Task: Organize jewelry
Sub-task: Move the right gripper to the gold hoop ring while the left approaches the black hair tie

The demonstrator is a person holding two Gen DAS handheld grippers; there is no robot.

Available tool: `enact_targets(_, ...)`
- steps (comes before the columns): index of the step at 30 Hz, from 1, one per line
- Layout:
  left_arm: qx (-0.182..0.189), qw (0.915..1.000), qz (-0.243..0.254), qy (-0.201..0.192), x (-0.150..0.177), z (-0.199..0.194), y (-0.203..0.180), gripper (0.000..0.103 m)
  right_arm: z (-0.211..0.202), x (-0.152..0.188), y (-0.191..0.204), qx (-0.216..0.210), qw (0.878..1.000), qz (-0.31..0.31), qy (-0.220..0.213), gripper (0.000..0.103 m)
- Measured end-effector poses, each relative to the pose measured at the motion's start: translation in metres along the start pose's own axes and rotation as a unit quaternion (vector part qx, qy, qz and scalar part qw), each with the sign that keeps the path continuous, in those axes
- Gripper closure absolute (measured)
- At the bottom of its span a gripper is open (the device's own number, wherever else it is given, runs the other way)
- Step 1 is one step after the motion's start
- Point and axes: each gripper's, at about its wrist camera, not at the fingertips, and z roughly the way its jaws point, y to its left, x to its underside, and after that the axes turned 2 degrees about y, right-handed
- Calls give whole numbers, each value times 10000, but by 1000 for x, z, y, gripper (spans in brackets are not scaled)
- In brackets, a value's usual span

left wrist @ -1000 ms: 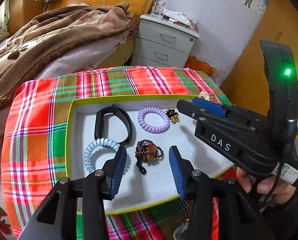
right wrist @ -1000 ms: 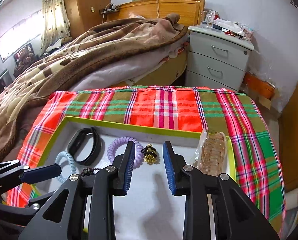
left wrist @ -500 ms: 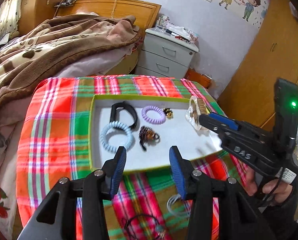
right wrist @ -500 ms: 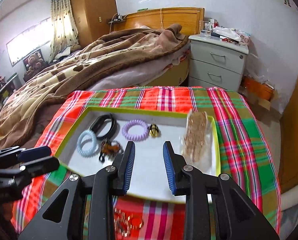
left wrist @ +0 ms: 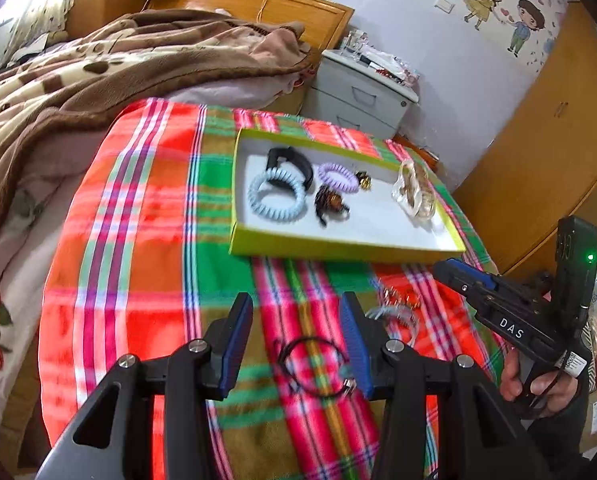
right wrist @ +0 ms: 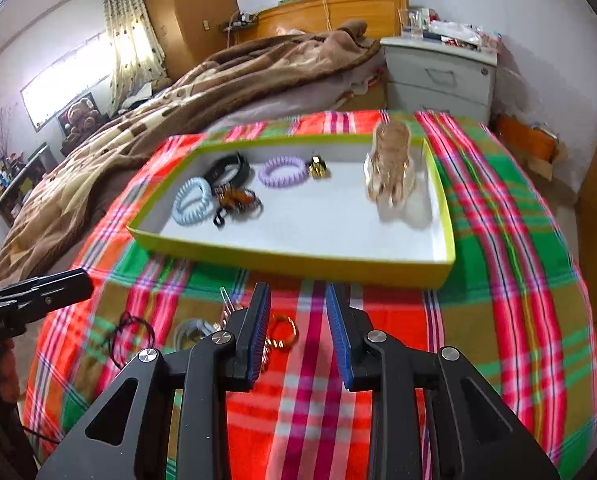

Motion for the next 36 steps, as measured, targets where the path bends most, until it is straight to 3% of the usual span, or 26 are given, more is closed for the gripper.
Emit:
enact_targets(9, -41, 9998, -88, 145, 17, 2, 8, 56, 11, 12, 8, -153, 9997, -56, 197, 73)
enact_targets(26, -72, 9996, -145, 227, 22, 6, 9, 56, 16, 15, 14, -30, 9994, -184, 308, 73)
enact_targets(36, -107, 9995, -126, 282, 22, 7, 6, 56, 12, 18, 13, -109, 9994, -183, 271, 88)
